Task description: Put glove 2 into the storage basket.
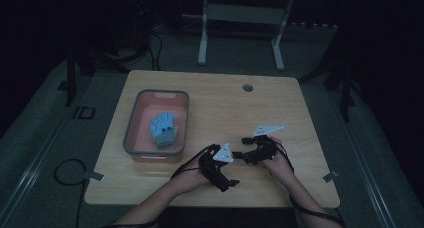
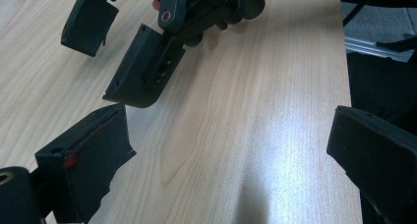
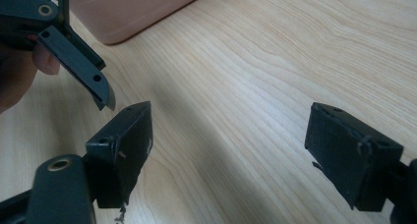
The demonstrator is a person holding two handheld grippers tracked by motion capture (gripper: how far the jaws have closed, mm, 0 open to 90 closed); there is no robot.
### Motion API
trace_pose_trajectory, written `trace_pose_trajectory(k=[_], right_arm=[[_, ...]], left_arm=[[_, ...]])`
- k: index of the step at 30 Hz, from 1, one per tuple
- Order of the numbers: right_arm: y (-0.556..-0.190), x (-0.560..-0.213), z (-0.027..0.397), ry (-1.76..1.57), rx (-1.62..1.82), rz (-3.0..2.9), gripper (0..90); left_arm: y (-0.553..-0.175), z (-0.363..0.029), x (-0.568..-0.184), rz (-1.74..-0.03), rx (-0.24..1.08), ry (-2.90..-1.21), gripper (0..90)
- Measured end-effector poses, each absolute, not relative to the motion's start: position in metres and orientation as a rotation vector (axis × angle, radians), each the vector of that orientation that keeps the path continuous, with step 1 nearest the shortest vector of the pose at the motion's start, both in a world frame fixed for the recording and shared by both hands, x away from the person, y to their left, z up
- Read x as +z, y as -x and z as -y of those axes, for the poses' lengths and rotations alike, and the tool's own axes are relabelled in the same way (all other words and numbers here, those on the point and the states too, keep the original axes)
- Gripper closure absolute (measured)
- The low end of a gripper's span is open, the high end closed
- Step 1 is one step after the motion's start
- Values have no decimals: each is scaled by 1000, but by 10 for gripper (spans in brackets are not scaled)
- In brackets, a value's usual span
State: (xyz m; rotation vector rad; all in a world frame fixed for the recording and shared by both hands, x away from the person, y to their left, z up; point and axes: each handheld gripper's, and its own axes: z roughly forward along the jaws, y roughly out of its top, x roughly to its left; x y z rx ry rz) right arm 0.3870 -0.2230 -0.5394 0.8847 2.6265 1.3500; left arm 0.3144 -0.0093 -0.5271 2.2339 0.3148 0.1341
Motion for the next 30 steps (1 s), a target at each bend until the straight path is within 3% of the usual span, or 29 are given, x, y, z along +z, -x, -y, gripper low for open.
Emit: trace_pose_trajectory(k=[30], right_arm=[[-379, -558, 238, -895, 1310, -2596, 180]], left_arm=[[-311, 17, -556, -307, 126, -2239, 30]])
